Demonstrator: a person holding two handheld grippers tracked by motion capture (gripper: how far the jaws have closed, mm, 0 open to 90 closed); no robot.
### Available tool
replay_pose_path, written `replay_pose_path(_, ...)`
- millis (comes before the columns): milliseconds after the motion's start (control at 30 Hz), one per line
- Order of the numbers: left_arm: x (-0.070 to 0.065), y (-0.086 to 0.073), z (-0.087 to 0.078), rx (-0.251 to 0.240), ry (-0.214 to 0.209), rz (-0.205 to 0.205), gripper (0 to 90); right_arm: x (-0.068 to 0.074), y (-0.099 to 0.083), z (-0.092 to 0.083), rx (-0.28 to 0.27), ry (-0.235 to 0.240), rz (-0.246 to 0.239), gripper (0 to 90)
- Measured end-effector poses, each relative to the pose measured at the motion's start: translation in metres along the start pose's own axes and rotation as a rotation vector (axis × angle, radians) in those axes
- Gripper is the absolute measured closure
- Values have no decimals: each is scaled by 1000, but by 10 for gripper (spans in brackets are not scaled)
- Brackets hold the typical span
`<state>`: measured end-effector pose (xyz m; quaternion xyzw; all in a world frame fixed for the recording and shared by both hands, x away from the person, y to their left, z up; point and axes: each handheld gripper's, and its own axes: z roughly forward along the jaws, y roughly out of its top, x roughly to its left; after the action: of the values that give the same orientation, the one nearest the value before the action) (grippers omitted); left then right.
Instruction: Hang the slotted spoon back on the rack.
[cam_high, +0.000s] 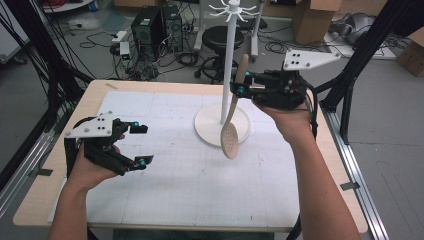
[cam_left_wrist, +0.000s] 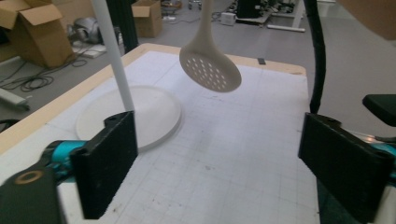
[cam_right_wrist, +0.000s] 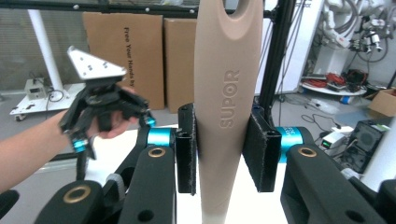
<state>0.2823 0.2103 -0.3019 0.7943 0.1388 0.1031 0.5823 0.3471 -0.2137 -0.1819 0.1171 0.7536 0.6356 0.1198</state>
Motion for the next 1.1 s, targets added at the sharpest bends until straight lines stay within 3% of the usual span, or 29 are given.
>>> replay_pose_path(200,-2,-10,-3,-20,33,-11,80,-21,5,-5,-3,-39,31,683)
replay_pose_path(467,0,-18,-4,-17,39,-28,69,-41,16,-5,17,-83,54,683)
replay_pose_path(800,-1,-18,-10,-40,40,-27,69,-61,24,-4,33,-127,79,684)
replay_pose_path(1100,0,-20,-10,-42,34,-38,69,-71,22,6,66,-147,101,684)
